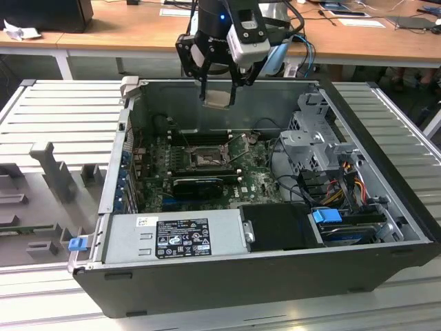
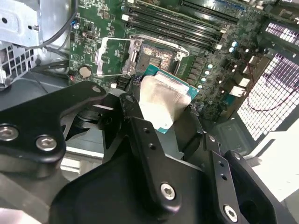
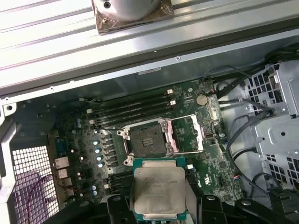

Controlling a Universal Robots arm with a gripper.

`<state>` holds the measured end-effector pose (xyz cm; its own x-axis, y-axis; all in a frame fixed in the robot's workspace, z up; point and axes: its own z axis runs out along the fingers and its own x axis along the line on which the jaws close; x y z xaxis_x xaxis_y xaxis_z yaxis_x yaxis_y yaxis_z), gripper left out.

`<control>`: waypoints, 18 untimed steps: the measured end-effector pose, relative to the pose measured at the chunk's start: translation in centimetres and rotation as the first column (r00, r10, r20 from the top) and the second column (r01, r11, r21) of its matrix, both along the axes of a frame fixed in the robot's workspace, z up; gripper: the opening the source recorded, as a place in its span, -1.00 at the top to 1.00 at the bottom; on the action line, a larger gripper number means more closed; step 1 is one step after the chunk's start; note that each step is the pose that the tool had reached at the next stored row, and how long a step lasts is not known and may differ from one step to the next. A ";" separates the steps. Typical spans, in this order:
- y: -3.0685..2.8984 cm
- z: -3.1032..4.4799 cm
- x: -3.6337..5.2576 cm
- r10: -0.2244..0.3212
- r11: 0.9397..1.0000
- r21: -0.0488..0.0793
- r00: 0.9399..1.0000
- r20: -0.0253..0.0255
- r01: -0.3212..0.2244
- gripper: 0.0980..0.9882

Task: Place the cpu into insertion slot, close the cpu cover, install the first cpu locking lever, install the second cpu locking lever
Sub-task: 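Place the cpu into insertion slot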

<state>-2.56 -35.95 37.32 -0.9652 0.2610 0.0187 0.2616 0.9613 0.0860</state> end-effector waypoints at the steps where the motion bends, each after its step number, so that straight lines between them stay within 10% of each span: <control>1: 0.00 -0.04 0.00 -0.021 1.000 0.000 1.000 0.000 0.021 0.03; 18: 0.00 -0.70 0.00 -0.254 0.967 -0.002 0.967 0.000 0.254 0.03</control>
<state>-2.56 -35.95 36.62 -0.8673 0.4975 0.0179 0.4971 0.8636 0.0841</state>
